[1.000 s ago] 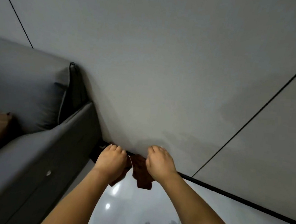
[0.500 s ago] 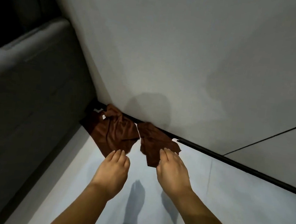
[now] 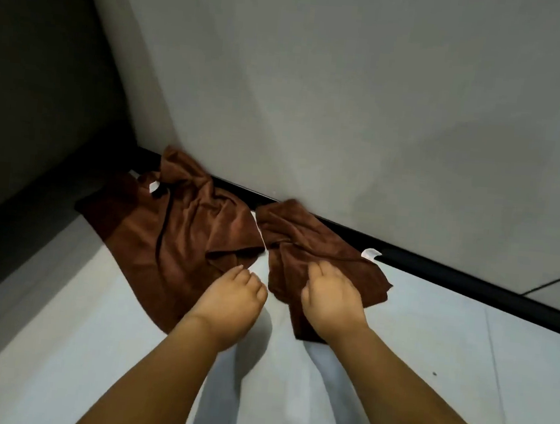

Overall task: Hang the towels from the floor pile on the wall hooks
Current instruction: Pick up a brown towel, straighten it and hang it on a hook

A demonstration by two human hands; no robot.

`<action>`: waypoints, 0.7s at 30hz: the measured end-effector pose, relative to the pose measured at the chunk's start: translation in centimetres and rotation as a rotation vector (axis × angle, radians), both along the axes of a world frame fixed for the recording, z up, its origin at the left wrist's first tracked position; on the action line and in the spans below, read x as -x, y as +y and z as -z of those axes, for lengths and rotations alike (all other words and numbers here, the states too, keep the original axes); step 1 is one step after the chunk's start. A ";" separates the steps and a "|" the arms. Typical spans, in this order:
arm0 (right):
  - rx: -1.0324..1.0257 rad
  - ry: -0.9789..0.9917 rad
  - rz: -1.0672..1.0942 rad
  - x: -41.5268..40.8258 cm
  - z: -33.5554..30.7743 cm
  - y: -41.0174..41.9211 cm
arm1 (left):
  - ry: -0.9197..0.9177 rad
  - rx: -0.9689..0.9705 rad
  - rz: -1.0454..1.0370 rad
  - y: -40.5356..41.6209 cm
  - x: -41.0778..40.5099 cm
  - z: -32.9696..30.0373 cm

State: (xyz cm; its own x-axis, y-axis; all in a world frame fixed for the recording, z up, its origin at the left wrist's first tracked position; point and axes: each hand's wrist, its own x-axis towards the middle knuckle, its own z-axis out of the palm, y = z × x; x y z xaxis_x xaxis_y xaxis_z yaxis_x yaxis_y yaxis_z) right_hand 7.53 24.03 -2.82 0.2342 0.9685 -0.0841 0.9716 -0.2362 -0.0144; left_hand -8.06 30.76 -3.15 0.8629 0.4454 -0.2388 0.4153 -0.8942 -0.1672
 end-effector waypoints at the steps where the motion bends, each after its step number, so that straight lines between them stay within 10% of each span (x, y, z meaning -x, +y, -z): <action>1: -0.024 -0.019 0.007 -0.5 0.5 0.7 | -0.034 -0.007 -0.011 0.8 -0.8 0.1; 21: 0.092 -0.046 0.087 -0.1 6.8 -2.8 | -0.223 0.155 -0.256 -1.6 -1.2 3.4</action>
